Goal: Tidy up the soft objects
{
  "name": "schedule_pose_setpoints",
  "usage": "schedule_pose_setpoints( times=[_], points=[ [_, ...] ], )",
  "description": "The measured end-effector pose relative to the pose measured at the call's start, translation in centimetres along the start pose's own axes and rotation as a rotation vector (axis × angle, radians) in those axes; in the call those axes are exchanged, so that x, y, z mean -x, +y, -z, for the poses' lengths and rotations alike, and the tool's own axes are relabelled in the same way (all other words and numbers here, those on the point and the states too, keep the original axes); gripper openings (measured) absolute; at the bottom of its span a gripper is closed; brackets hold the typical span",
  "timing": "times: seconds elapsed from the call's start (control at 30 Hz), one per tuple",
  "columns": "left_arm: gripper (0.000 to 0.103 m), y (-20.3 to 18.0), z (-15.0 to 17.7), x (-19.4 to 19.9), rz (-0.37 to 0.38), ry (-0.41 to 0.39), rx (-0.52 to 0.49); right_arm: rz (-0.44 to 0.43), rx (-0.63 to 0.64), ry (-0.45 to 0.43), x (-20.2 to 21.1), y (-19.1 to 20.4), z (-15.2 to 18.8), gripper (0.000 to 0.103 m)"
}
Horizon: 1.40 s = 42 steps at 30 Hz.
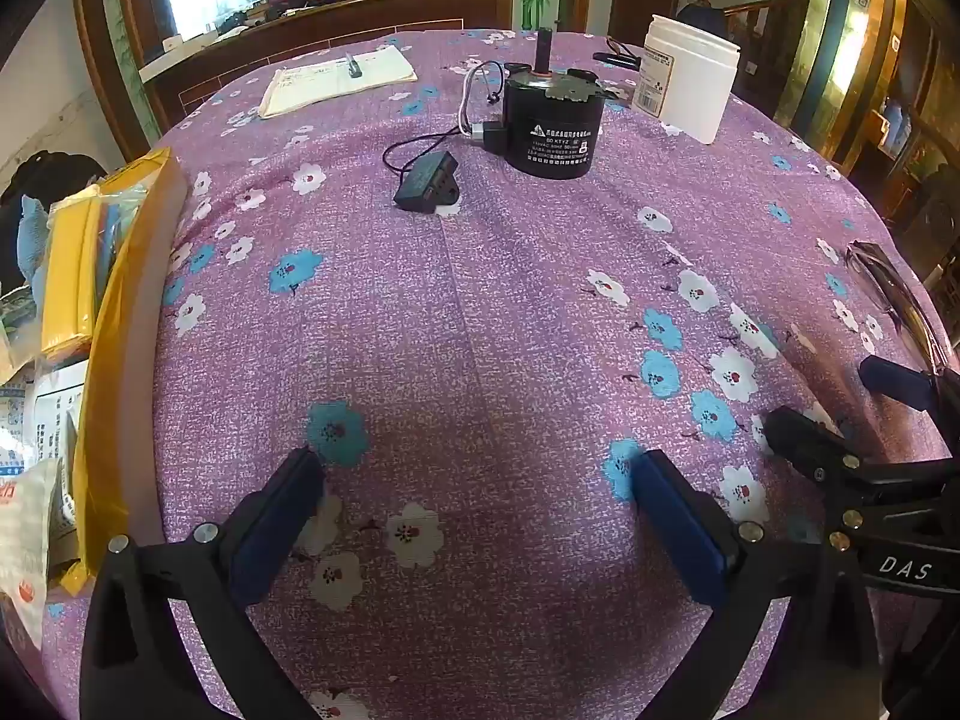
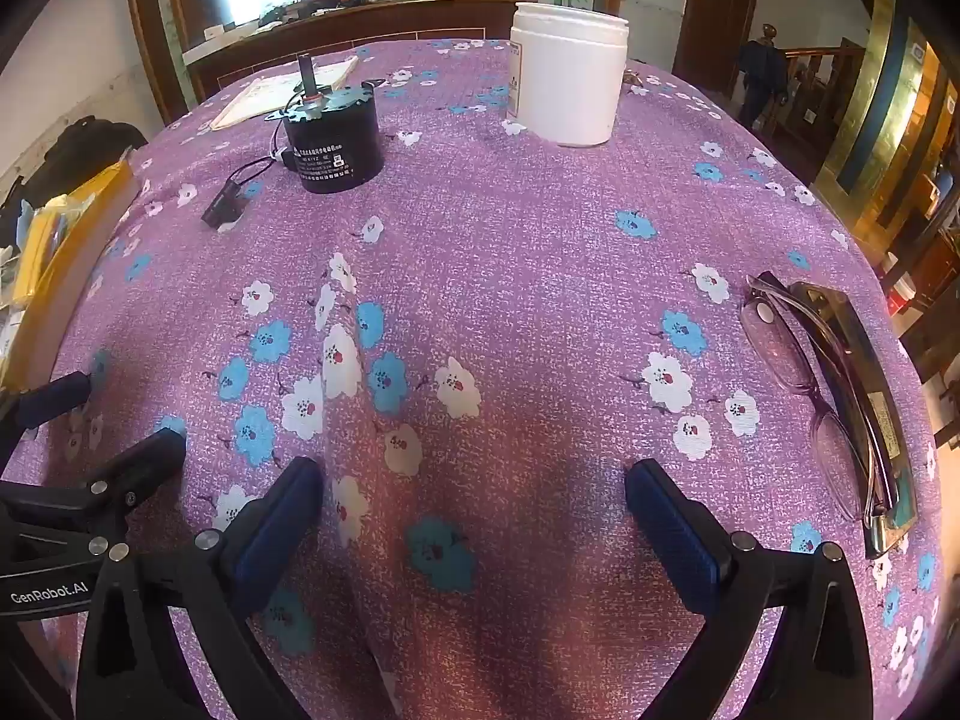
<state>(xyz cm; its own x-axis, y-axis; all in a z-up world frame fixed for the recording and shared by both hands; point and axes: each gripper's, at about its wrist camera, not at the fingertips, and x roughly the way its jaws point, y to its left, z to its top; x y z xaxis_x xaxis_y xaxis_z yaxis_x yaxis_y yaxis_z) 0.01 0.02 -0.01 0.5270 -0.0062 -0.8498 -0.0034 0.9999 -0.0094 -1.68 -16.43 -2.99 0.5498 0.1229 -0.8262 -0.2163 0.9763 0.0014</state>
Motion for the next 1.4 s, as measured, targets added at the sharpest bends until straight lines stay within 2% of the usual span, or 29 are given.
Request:
schedule_pose_setpoints(
  times=[1.4],
  points=[
    [0.103,0.77,0.14,-0.51,-0.006,-0.002,-0.003,-0.003,-0.002,-0.002,-0.15,0.11,-0.08,0.102]
  ],
)
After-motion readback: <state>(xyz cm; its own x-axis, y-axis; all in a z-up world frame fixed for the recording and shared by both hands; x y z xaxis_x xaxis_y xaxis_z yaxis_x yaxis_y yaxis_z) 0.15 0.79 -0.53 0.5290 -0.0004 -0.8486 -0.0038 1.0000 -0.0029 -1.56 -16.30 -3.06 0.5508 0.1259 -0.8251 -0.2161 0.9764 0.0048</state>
